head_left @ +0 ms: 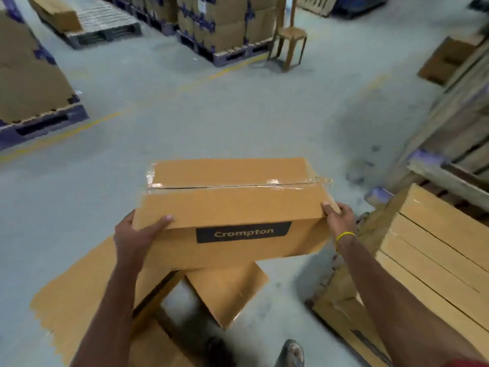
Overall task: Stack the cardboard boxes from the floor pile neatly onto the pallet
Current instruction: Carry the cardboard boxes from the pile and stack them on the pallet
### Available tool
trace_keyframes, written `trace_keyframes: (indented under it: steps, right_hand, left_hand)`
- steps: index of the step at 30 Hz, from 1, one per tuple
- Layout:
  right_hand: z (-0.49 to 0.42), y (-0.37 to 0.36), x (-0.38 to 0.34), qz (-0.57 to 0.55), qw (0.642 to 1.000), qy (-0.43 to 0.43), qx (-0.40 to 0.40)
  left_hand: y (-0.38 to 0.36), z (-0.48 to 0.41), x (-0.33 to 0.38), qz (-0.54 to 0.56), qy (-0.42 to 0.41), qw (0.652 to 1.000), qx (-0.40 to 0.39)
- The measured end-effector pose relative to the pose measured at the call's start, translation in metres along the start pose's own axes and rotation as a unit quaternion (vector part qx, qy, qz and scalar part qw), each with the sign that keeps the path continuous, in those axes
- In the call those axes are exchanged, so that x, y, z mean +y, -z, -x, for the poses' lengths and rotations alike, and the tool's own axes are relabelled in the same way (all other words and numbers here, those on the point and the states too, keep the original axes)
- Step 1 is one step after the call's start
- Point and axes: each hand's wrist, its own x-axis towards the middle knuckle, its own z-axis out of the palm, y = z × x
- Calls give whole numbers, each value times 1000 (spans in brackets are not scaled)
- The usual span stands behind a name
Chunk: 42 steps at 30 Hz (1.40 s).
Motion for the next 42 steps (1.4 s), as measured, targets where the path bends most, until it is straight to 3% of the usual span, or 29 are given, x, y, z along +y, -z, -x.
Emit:
trace_keyframes:
  steps: [5, 12, 21, 26, 33, 42]
  right_hand:
    - [1, 181, 55, -19, 987, -47, 155]
    - [58, 412, 152, -81, 940, -89, 320]
    - [122, 621, 283, -133, 903, -124, 389]
    - [149, 692, 334, -134, 895, -135, 403]
    - [140, 730, 354, -175, 898, -131, 382]
    - [42, 755, 323, -135, 927, -100, 335]
  left_hand:
    - [-139, 41, 51, -18, -57, 986, -154]
    - [-296, 200, 88, -41, -114, 932, -341]
    - [-418, 417, 80, -60, -149, 885, -438]
    - [-454, 489, 70, -95, -142, 865, -472]
    - [-507, 517, 85, -130, -171, 830, -514]
    - [-581, 478, 139, -119, -191, 856, -467]
